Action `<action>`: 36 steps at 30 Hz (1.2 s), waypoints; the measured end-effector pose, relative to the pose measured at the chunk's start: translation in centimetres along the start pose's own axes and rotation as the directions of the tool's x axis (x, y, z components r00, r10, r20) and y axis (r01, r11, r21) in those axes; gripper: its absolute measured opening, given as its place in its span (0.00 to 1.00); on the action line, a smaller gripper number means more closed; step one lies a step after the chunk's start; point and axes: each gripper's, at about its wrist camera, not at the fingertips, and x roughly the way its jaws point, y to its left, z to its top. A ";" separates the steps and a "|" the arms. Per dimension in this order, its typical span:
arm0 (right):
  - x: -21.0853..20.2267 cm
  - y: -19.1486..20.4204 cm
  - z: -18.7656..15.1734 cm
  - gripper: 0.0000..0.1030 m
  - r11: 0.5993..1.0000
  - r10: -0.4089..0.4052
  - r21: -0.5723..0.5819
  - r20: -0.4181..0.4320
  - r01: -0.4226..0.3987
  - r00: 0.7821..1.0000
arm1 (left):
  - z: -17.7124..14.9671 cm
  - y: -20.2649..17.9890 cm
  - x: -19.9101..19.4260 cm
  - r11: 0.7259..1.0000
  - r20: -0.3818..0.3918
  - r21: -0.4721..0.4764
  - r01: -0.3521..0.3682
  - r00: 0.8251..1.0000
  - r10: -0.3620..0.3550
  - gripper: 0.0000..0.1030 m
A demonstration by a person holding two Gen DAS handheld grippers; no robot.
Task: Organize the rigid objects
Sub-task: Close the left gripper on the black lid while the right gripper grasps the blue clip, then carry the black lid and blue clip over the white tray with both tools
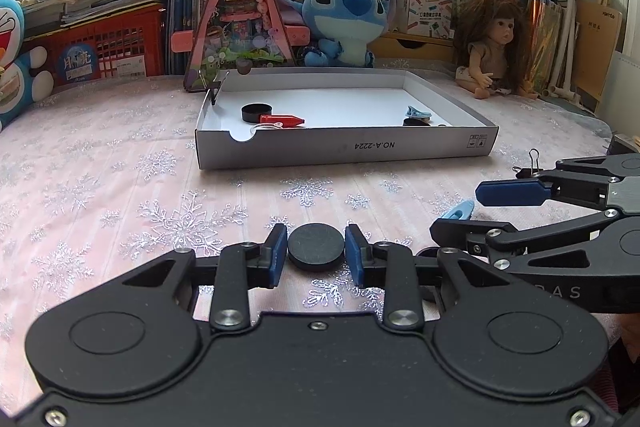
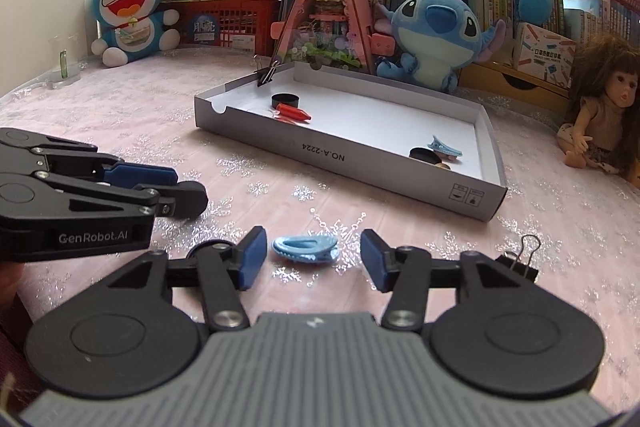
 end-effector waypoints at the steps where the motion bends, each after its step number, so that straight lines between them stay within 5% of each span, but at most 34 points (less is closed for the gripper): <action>1: 0.1 0.0 0.0 0.65 1.000 -0.002 0.002 0.001 0.002 1.000 | 0.0 0.0 0.0 1.000 0.000 -0.001 0.000 1.000 0.000 0.29; 20: 0.6 0.7 -0.1 0.65 0.999 -0.031 -0.016 -0.010 0.030 0.999 | 0.0 0.1 -0.1 1.000 0.003 -0.012 -0.007 1.000 0.007 0.29; 26: 0.7 0.6 -0.1 0.44 1.000 -0.005 0.009 -0.024 0.005 1.000 | 0.1 0.0 -0.1 1.000 0.003 -0.011 -0.006 1.000 0.006 0.29; 36: 0.2 -0.1 0.4 0.43 0.999 -0.009 0.054 -0.002 0.009 1.000 | 0.8 0.1 -0.1 1.000 0.007 -0.019 -0.008 1.000 0.008 0.29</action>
